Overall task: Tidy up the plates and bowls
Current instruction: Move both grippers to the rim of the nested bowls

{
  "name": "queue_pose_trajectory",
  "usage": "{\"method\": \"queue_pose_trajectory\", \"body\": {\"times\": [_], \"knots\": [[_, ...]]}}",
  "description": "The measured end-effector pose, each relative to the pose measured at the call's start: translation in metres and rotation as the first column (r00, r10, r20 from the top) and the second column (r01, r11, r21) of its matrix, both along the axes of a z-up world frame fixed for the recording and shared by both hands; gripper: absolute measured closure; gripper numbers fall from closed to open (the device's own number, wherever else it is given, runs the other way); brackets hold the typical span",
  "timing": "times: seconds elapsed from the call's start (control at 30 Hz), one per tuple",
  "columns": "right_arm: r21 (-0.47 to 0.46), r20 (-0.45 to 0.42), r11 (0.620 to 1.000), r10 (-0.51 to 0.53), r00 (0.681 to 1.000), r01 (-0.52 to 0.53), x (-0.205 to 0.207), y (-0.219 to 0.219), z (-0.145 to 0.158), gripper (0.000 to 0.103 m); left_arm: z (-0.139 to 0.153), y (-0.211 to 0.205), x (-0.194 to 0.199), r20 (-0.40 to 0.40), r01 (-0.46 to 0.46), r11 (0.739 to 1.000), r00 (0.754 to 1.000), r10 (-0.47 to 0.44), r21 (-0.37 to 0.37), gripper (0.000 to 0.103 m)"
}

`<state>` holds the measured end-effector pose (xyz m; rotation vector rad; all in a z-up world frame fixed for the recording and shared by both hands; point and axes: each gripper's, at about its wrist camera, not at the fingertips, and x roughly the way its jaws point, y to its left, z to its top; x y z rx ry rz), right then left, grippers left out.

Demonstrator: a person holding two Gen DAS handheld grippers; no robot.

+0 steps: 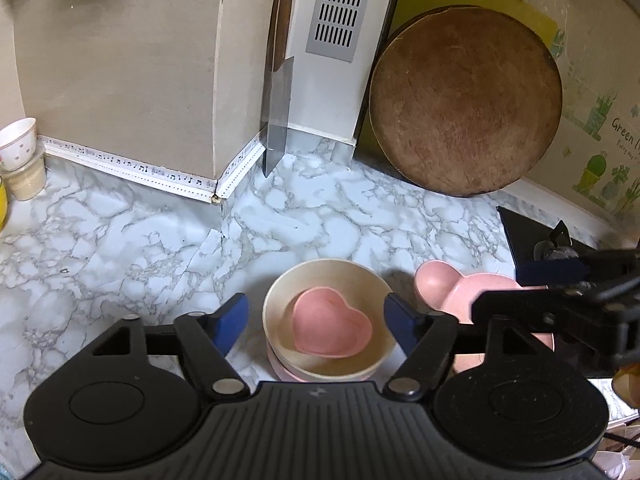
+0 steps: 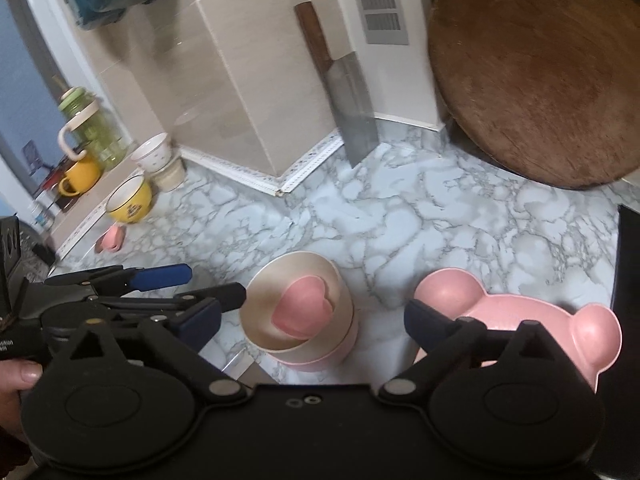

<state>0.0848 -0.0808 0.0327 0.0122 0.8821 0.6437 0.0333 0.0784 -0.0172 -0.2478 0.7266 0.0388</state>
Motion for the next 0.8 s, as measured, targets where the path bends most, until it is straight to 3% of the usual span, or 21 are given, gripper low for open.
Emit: {"method": "queue_pose_trajectory", "body": {"times": [0.27,0.53,0.8], "knots": [[0.003,-0.04,0.988,-0.153,0.987,0.153,-0.002,0.003,-0.022,0.002,-0.017,0.038,0.021,-0.021,0.062,0.997,0.998,-0.063,-0.045,0.027],[-0.032,-0.145,0.951,-0.31,0.94,0.309,0.002,0.014,-0.054,0.004,-0.042,0.068,0.057,-0.114,0.143,0.989,0.983,-0.147,-0.04,0.027],[-0.108,-0.18,0.921,-0.389,0.903,0.375,0.007,0.033,-0.078,0.018,-0.061,0.073,0.081,-0.167,0.213,0.976,0.961,-0.218,-0.048,0.027]]}}
